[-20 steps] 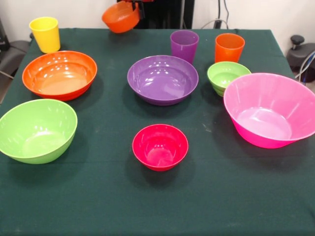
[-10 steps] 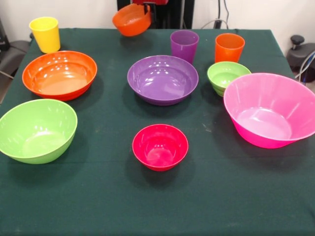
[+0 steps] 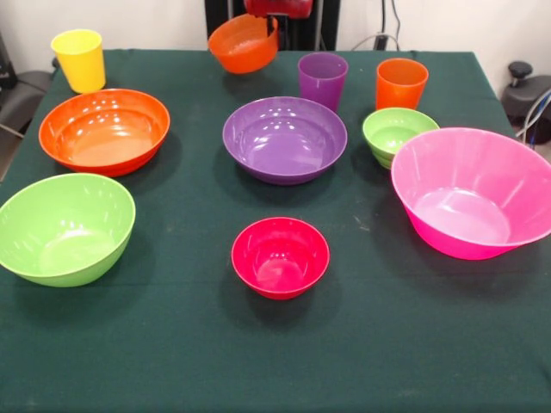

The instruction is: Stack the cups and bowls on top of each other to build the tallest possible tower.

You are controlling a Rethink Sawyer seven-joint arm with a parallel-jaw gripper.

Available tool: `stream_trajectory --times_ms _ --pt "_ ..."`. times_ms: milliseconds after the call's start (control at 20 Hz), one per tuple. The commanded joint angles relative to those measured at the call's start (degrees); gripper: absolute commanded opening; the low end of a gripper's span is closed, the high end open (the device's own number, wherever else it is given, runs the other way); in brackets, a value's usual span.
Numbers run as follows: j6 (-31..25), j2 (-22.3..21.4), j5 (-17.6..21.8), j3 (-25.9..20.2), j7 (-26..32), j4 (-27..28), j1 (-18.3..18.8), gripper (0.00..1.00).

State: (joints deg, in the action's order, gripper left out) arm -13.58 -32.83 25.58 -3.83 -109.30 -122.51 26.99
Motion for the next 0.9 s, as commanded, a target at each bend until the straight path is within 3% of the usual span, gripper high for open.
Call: stream_trajectory --times_ms 50,400,900 --pt "-7.2 3.2 -4.6 -6.2 -2.6 12.3 -1.8 0.00" --pt "-12.0 4.8 -6.8 -8.3 -0.9 16.9 -1.4 0.00" --pt "-16.0 4.6 -10.5 -7.8 -3.3 21.6 -3.6 0.00"
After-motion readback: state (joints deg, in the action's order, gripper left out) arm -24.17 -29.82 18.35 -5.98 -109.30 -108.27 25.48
